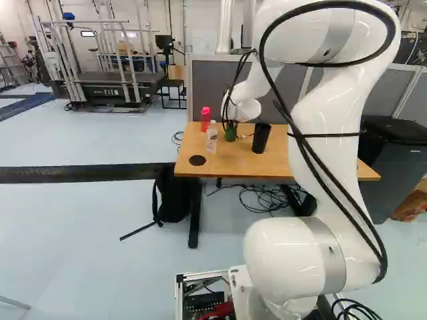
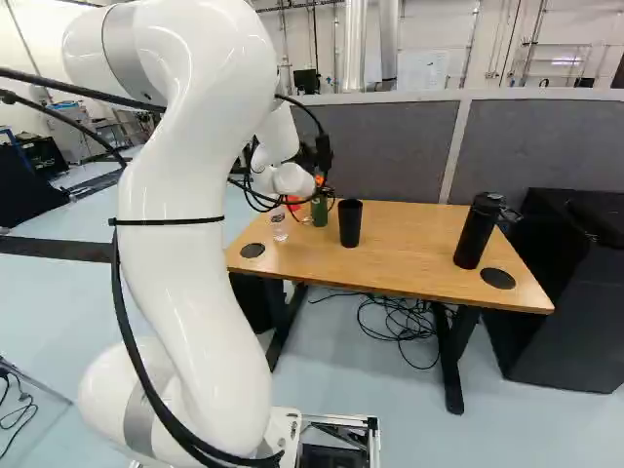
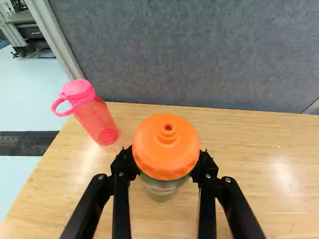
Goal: Pick up the green bottle from the table
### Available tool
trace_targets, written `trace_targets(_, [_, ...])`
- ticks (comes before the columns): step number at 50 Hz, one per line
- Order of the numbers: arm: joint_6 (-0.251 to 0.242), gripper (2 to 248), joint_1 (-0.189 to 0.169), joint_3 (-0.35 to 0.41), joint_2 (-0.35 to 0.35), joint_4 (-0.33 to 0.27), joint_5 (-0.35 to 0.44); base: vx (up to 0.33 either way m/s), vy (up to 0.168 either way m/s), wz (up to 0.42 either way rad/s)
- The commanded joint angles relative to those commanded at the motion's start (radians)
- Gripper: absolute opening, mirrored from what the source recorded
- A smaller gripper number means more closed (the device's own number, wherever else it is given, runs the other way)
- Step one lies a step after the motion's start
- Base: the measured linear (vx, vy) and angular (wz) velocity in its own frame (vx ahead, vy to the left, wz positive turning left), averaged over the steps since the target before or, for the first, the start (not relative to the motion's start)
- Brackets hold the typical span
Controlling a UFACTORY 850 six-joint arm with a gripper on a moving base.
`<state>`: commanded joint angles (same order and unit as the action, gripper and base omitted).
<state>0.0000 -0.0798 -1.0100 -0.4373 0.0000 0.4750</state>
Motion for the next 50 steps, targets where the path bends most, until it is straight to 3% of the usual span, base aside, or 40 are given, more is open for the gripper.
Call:
trace_targets(25, [0.0,30,-0.001,0.029,0.065,0.0,0.0,0.0,0.0,0.0])
trace_targets(50, [0.0,30,-0.006,0.153,0.22,0.0,0.0,0.0,0.0,0.0])
